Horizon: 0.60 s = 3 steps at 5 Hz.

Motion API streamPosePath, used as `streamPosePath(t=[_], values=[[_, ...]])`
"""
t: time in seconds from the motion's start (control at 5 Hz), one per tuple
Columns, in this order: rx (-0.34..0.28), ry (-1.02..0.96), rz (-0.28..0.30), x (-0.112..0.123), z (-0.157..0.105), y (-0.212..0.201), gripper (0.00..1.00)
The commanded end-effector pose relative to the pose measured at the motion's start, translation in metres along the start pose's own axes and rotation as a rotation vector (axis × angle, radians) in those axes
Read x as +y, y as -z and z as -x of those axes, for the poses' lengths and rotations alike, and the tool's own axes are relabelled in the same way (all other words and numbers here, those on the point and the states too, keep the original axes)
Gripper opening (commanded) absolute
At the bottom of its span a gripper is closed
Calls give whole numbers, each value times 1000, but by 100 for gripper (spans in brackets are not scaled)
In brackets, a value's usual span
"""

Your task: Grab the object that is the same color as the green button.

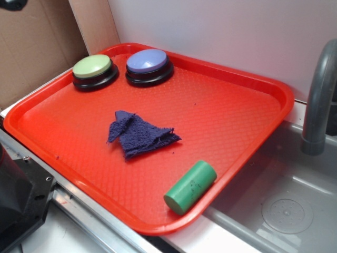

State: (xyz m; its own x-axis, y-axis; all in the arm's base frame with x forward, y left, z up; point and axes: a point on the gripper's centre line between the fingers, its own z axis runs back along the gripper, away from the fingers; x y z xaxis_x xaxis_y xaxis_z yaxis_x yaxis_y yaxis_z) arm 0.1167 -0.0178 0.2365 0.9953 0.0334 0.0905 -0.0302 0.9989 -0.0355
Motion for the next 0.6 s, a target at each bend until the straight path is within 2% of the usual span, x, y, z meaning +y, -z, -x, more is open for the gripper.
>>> streamPosePath(t=[0.0,0.4], values=[[0,0,0,0,0,0,100],[-56,51,-6,-29,-16,25,100]])
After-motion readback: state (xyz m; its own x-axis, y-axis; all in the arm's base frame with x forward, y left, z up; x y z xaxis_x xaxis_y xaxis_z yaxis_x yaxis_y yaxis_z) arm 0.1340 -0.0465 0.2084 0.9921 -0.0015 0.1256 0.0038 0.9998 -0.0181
